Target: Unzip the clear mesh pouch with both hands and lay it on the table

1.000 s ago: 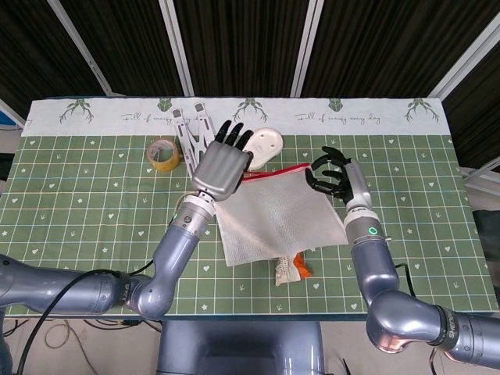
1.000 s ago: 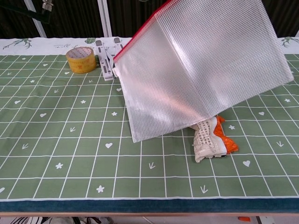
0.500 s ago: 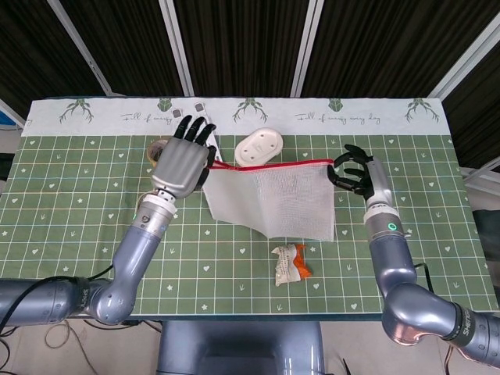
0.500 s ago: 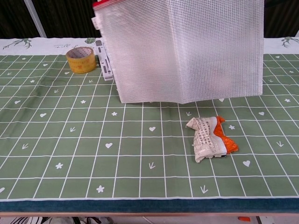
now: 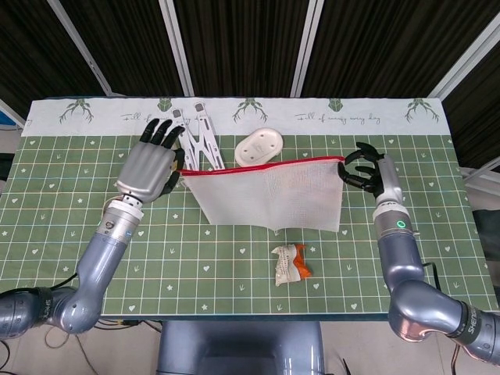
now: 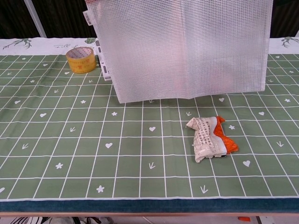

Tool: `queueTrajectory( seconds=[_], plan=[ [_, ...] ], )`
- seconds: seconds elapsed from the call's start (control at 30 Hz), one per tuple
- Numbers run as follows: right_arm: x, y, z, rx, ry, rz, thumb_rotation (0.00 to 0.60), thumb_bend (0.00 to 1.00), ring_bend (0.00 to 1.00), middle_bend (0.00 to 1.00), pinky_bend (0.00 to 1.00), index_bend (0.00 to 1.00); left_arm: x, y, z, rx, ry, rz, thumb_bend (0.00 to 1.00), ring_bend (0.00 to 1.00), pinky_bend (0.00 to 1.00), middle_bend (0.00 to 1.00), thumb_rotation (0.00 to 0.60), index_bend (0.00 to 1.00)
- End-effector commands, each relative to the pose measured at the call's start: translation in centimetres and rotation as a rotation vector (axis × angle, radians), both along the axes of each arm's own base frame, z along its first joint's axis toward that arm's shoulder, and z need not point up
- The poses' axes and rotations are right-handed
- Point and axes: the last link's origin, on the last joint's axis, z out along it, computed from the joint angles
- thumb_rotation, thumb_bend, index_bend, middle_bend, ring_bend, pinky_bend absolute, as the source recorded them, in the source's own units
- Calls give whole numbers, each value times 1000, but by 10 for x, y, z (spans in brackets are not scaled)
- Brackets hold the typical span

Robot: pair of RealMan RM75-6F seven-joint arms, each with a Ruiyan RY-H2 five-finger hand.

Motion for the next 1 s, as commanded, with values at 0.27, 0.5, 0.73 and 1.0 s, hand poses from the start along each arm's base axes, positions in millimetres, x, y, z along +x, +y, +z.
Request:
queueTrajectory(
  seconds=[0.27,0.5,0.73,1.0],
  plan=[
    [-7,-1,3,-5,4,-14,600,549,0,158,207,679,-17,3,12,23,3,34,424,0,0,131,600,598],
    [-8,-1,4,-7,8,-15,600,549,0,158,207,679,-20,2,13,21,6,33,423,0,0,131,600,598],
    [-10,0,2,-3,15,-16,600,530,0,138,207,653,-23,0,12,15,5,44,420,0,0,120,600,580],
    [-9,5,-6,50,73,32,600,320,0,3,207,170,-26,-3,7,-13,-8,67,207,0,0,60,600,370]
  ],
)
